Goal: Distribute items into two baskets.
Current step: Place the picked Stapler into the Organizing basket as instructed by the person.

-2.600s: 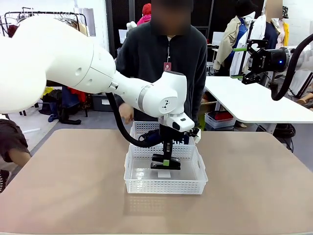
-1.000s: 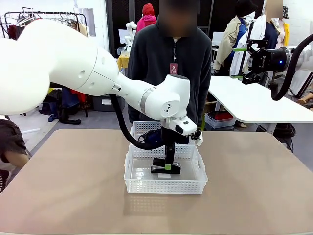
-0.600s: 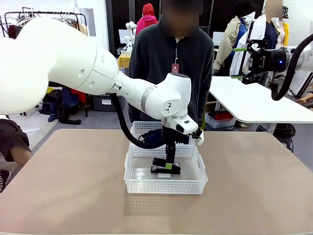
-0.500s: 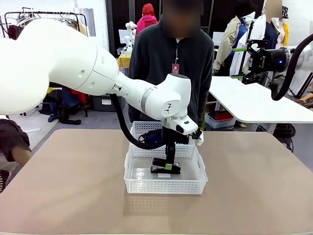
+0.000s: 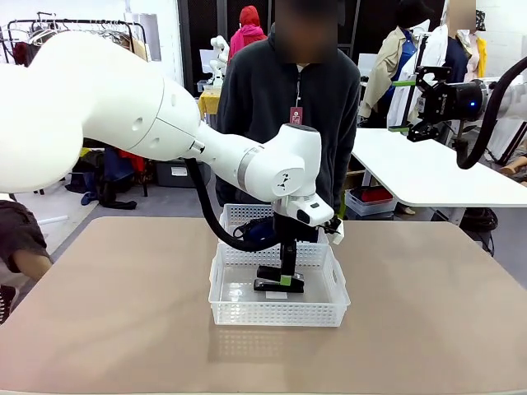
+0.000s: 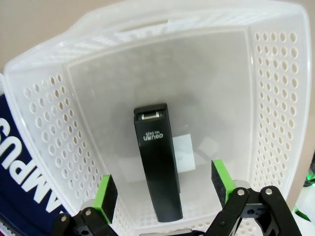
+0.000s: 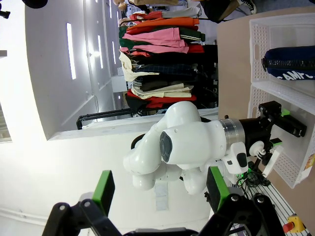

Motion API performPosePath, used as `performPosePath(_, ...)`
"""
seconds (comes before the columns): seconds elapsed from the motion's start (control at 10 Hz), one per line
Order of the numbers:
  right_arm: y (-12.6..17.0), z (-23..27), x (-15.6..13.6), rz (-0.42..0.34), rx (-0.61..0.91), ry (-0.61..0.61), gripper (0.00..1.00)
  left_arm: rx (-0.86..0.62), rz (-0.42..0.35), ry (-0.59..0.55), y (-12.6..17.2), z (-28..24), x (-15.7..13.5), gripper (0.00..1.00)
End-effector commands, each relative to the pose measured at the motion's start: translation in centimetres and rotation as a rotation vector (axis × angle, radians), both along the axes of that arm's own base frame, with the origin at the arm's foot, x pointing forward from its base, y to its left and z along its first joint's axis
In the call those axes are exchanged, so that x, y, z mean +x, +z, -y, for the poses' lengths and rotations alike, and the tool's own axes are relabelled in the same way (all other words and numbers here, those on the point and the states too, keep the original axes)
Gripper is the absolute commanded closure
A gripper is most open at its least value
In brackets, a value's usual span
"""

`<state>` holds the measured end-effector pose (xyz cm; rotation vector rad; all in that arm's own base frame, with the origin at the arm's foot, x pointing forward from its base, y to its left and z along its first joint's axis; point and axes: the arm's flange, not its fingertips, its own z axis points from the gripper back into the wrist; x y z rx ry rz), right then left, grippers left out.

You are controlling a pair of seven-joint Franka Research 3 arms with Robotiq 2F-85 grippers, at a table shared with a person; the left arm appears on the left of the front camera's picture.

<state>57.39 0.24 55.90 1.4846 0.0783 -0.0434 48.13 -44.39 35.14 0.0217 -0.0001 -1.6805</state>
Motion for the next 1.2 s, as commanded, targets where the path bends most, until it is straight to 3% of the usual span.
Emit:
performPosePath(0.0, 0.4, -0.1, 0.0, -0.006, 0.018, -0.004, 0.00, -0.121, -0.026, 0.019, 2.9, -0.9, -1.4, 0.00)
performPosePath(0.1, 0.4, -0.1, 0.0, -0.006, 0.018, -0.004, 0.00, -0.129, 0.018, 0.108, 4.0, -0.8, -2.1, 0.00)
performPosePath(0.4, 0.4, -0.1, 0.0, -0.006, 0.018, -0.004, 0.00, -0.169, 0.023, 0.367, 8.9, -3.5, -3.6, 0.00)
performPosePath(0.5, 0.4, -0.1, 0.0, -0.006, 0.018, -0.004, 0.00, -0.224, -0.002, 0.390, 11.0, -5.1, -4.1, 0.00)
performPosePath(0.7, 0.4, -0.1, 0.0, -0.006, 0.018, -0.004, 0.00, -0.284, 0.063, 0.435, 14.3, -8.0, -5.1, 0.00)
performPosePath(0.8, 0.4, -0.1, 0.0, -0.006, 0.018, -0.004, 0.00, -0.298, 0.061, 0.447, 15.0, -9.1, -5.2, 0.00)
performPosePath(1.1, 0.4, -0.1, 0.0, -0.006, 0.018, -0.004, 0.00, -0.232, 0.060, 0.565, 17.1, -14.4, -4.8, 0.00)
